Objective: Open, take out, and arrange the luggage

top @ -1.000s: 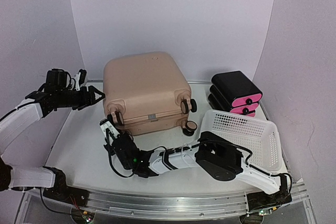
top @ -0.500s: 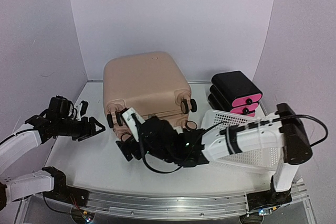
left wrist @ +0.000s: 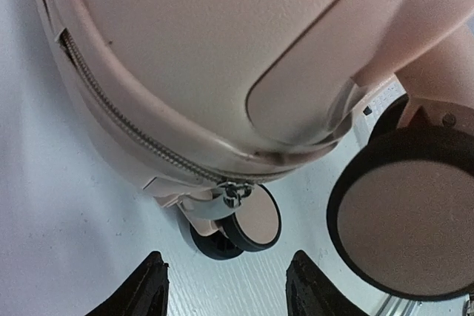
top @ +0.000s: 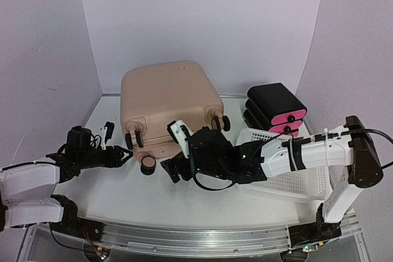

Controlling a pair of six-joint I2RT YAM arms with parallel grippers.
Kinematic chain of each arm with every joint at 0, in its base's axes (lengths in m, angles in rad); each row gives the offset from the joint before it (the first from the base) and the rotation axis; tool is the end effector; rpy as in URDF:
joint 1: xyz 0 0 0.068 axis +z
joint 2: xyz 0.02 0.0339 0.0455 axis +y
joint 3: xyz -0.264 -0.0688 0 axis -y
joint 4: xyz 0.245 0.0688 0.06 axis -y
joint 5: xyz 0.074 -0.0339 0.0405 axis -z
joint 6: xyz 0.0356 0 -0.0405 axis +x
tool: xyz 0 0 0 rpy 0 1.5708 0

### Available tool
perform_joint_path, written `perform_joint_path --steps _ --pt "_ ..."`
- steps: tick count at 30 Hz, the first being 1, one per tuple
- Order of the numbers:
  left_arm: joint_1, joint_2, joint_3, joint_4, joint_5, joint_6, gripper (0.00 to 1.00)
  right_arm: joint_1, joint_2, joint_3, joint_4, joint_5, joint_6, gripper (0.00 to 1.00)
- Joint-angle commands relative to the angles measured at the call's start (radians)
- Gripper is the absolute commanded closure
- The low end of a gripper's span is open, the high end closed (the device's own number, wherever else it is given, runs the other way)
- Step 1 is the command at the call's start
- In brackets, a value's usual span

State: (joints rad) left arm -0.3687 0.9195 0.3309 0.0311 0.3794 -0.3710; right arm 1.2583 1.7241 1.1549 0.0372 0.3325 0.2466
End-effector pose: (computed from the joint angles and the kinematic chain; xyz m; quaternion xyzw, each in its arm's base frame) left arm 0.1705 -0.0800 0.1807 0.0905 0.8588 -0.3260 0.3847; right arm 0.1315 0.3692 0.2383 -0.3430 0.7887 0.2297 0.4555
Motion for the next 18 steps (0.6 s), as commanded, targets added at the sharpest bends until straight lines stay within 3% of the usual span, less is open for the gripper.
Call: perform_joint_path --steps 1,6,18 --pt "-0.02 0.092 -0.01 0.302 0.018 0.04 0.45 0.006 -0.09 -0.001 0.038 -0.006 -0.007 0.02" --pt "-0.035 0.154 0.005 0.313 -0.064 0.073 0.45 0.006 -0.126 -0.032 0.055 -0.002 -0.002 0.02" --pt "-0.051 0.207 0.035 0.34 -0.139 0.076 0.7 0.006 -0.132 -0.051 0.076 -0.003 0.008 0.02"
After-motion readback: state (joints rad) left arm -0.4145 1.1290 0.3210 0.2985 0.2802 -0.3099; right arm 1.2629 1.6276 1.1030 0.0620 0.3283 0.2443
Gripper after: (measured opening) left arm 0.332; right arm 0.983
